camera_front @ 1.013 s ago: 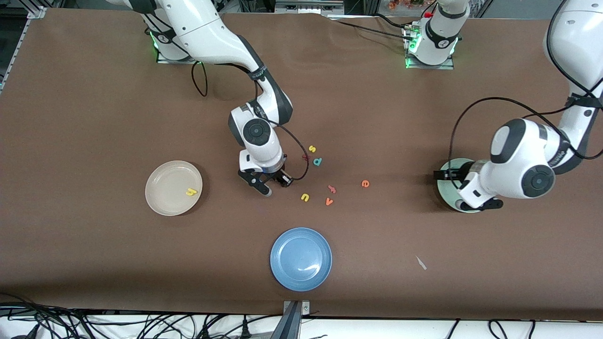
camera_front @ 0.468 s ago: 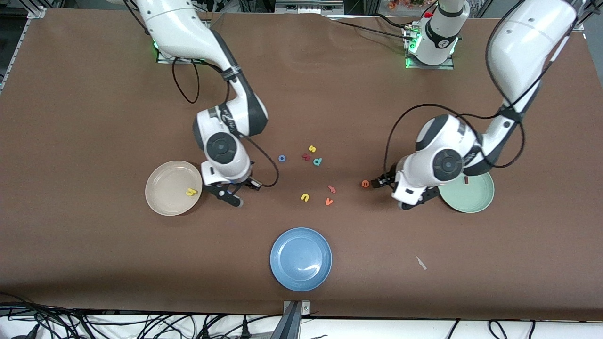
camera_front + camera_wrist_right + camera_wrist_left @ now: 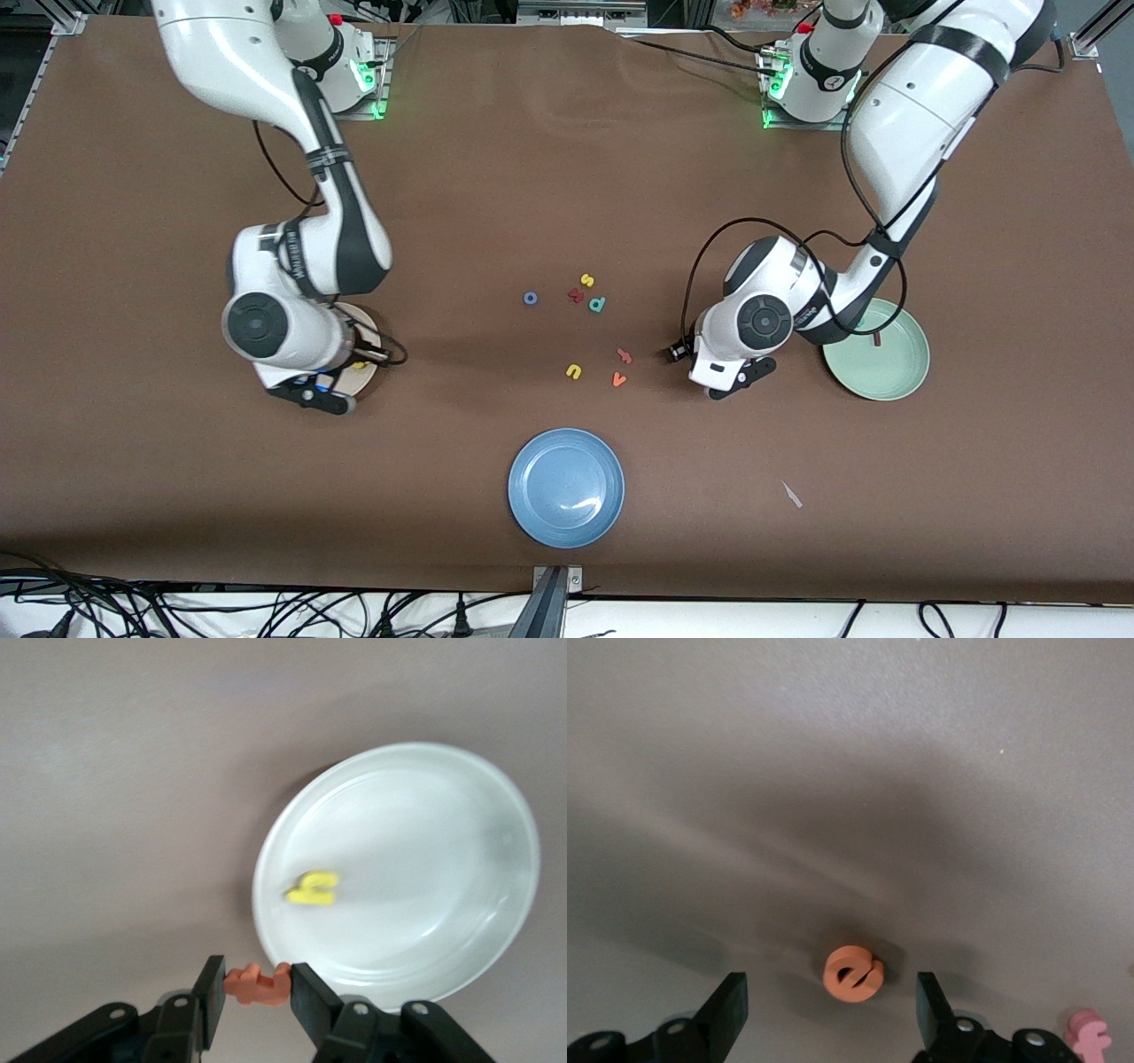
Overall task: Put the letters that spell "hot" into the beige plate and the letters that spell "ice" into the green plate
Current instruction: 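Drop the orange letter on the white plate while the left gripper grasps orange e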
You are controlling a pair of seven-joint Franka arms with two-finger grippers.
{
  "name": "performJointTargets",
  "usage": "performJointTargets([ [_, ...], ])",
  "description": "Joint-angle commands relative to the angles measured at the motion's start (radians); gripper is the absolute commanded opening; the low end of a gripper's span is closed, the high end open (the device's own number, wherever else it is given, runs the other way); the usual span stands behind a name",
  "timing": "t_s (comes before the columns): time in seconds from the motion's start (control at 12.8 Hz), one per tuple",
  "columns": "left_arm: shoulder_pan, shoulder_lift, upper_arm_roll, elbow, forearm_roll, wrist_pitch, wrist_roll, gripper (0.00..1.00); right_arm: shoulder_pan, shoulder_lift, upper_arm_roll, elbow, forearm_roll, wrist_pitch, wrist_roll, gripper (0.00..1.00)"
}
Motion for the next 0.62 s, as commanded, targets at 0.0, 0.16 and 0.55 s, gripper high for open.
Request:
performJointTargets([
  [0.0,-0.012,0.016,0.015,0.032,-0.009,0.006,-0.007,0.72,-0.028,-0.023,0.007,-0.023,0.017,-0.018,-0.089,0.11],
  [0.16,-0.013,0.021,0.019,0.032,-0.008,0.019,-0.007,0.66,-0.046,-0.023,0.007,-0.031,0.027,-0.018,-0.109,0.26],
  [0.55,-0.013,0.023,0.021,0.032,-0.008,0.036,-0.007,0.26,-0.054,-0.023,0.005,-0.034,0.060,-0.020,-0.101,0.90],
])
